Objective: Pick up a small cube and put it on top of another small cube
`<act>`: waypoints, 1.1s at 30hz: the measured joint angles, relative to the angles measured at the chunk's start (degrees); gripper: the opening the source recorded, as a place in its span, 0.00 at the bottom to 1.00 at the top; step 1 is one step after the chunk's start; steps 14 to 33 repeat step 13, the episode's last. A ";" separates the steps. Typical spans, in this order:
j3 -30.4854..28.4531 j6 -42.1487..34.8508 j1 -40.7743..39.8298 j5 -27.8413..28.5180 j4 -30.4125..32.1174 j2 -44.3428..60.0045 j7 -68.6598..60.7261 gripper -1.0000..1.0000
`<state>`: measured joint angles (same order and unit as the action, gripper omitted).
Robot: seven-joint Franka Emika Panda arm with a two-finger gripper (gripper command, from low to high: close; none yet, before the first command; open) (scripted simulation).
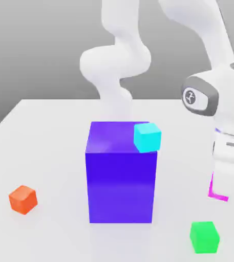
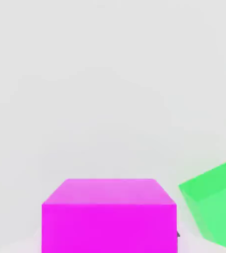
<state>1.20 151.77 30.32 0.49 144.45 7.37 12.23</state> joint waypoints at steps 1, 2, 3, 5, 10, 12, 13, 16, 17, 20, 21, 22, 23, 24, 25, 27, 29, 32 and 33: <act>-0.47 -0.73 -0.71 -0.17 -0.97 0.24 -0.84 0.00; -1.03 -1.45 -1.34 -0.39 -1.94 0.49 -1.72 0.00; -1.41 -2.22 -2.17 -0.52 -2.93 0.73 -2.53 0.00; -2.60 -2.75 -2.95 -1.07 -4.58 1.84 -4.07 0.00; -2.58 4.57 -3.70 -1.58 -5.67 10.27 -4.89 1.00; -2.58 4.57 -3.70 -1.58 -5.67 10.27 -4.89 1.00; -2.58 4.57 -3.70 -1.58 -5.67 10.27 -4.89 1.00; -2.58 4.57 -3.70 -1.58 -5.67 10.27 -4.89 1.00; -2.58 4.57 -3.70 -1.58 -5.67 10.27 -4.89 1.00; -2.58 4.57 -3.70 -1.58 -5.67 10.27 -4.89 1.00; -2.58 4.57 -3.70 -1.58 -5.67 10.27 -4.89 1.00; -2.58 4.57 -3.70 -1.58 -5.67 10.27 -4.89 1.00; -2.58 4.57 -3.70 -1.58 -5.67 10.27 -4.89 1.00; -2.58 4.57 -3.70 -1.58 -5.67 10.27 -4.89 1.00; -2.58 4.57 -3.70 -1.58 -5.67 10.27 -4.89 1.00; -2.58 4.57 -3.70 -1.58 -5.67 10.27 -4.89 1.00; -2.58 4.57 -3.70 -1.58 -5.67 10.27 -4.89 1.00; -2.58 4.57 -3.70 -1.58 -5.67 10.27 -4.89 1.00; -2.58 4.57 -3.70 -1.58 -5.67 10.27 -4.89 1.00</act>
